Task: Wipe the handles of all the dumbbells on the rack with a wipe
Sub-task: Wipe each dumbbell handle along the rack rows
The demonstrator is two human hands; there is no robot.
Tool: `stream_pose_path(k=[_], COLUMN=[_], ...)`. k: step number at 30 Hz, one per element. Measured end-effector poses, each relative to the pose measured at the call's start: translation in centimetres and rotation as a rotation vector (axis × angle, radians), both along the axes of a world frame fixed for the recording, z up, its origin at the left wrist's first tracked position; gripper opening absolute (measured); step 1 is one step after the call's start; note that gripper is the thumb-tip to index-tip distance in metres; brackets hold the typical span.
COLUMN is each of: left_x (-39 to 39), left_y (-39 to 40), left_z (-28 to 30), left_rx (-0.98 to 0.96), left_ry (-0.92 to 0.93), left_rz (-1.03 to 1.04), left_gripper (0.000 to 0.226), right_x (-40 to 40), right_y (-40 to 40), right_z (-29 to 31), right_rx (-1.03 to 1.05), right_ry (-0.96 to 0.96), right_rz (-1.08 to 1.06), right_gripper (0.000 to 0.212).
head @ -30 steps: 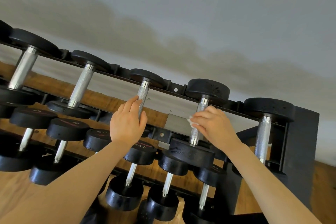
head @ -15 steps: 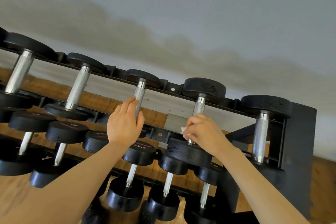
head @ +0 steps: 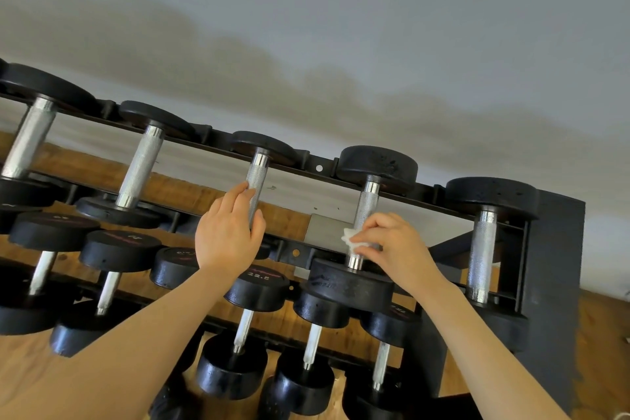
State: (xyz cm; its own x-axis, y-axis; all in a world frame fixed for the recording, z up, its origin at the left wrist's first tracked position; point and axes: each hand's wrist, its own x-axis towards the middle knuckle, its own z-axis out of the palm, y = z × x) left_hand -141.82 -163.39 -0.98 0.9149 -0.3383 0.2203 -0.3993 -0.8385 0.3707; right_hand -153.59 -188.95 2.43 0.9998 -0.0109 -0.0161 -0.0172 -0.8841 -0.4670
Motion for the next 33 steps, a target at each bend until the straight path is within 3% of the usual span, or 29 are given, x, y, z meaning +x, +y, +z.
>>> stream_pose_path(k=[5, 12, 17, 22, 29, 33], left_x=[0.0, 0.0, 0.0, 0.0, -0.1, -0.1], left_y=[-0.1, 0.0, 0.0, -0.1, -0.2, -0.2], left_z=[0.0, 0.1, 0.0, 0.1, 0.3, 0.4], left_rx=[0.010, 0.014, 0.013, 0.004, 0.010, 0.010], left_ry=[0.002, -0.004, -0.005, -0.013, -0.015, -0.022], left_rz=[-0.003, -0.002, -0.006, -0.009, -0.015, -0.027], left_gripper=[0.036, 0.038, 0.038, 0.039, 0.040, 0.041], right_x=[-0.9, -1.2, -2.1, -1.6, -2.8, -2.2], right_y=[0.7, 0.3, 0.4, -0.4, -0.3, -0.2], right_z=[-0.4, -1.2, -1.8, -2.4, -2.4, -2.6], right_rx=[0.099, 0.224, 0.324, 0.362, 0.609, 0.692], right_ry=[0.123, -0.010, 0.085, -0.123, 0.114, -0.042], right_rz=[0.013, -0.191, -0.135, -0.292, -0.253, -0.374], right_gripper=[0.020, 0.028, 0.024, 0.022, 0.022, 0.024])
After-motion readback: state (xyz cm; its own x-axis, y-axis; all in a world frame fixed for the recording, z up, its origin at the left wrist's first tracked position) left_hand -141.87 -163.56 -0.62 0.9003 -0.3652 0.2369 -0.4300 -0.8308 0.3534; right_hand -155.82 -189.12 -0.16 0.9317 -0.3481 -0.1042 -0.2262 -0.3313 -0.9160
